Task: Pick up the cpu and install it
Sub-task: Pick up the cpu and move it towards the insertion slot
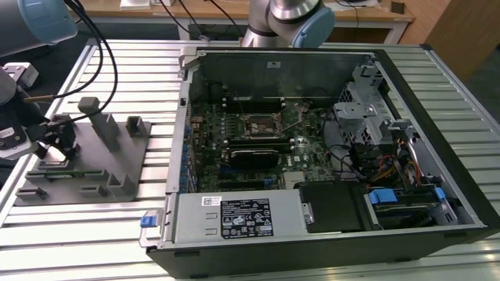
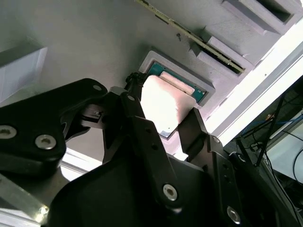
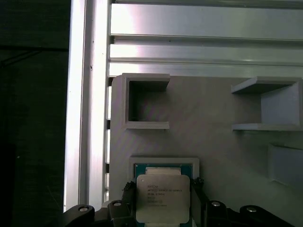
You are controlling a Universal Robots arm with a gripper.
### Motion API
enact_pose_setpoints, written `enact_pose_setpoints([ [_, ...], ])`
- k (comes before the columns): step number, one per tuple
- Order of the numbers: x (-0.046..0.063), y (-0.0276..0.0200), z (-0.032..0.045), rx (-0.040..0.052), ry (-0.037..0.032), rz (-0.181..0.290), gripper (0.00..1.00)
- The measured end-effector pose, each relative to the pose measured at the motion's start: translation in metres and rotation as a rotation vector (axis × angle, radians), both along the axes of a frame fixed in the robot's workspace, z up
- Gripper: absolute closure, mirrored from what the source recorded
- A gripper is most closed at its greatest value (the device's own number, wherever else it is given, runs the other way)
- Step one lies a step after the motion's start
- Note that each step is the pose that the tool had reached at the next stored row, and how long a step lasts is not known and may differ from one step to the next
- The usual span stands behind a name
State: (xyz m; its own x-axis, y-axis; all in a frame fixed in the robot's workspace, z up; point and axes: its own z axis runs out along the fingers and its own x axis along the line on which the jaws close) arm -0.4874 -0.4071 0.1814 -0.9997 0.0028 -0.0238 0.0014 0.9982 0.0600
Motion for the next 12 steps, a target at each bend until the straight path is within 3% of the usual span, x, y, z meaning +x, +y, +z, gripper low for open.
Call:
enact_pose_setpoints([
  [9, 0.0, 0.0, 0.0, 0.0, -0.0001, 0.0, 0.45],
  [12, 0.0, 0.0, 0.0037, 0.0, -0.0001, 0.0, 0.45],
])
